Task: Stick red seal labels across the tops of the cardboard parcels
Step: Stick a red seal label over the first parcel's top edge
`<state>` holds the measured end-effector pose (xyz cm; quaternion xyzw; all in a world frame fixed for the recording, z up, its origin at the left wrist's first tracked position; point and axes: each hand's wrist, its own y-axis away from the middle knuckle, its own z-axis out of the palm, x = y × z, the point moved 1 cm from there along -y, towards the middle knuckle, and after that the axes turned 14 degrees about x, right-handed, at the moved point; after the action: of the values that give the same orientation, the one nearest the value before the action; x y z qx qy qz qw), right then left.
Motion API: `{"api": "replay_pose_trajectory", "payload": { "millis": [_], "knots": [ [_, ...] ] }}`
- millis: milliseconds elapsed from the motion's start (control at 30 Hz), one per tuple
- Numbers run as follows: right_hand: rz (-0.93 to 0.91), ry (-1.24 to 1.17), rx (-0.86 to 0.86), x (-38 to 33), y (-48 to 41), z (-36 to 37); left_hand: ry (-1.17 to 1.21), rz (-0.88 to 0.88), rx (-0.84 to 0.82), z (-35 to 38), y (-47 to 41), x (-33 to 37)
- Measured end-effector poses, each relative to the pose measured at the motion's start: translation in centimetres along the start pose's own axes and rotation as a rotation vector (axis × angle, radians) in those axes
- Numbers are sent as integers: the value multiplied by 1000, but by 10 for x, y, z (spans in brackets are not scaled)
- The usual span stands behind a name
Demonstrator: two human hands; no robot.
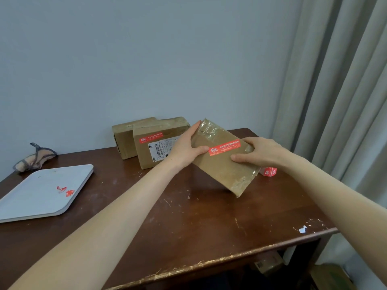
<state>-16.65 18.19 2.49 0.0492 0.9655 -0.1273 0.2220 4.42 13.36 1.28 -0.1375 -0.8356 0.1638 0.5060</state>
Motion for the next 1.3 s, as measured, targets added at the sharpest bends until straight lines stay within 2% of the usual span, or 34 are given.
{"api": "replay_pose_trajectory", "payload": {
  "millis": [167,333,500,600,700,767,1033,1300],
  "knots": [
    [60,-161,-93,4,-4,2,-76,77,-57,-7,-9,10],
    [161,-476,-50,7,2,13,-107,125,-110,-2,-9,16],
    [189,-602,-46,11,8,19,-220,202,-120,-1,-12,18],
    [225,-667,-10,13,10,25,-277,293,-39,-1,-5,18],
    [262,-707,22,16,12,29,-320,464,173,1,10,11],
    [266,-718,23,18,12,30,-331,501,238,5,17,6],
    [257,-758,66,18,15,33,-256,317,303,16,26,13],
    [248,-733,106,18,17,36,-314,252,307,18,29,24]
  ]
}}
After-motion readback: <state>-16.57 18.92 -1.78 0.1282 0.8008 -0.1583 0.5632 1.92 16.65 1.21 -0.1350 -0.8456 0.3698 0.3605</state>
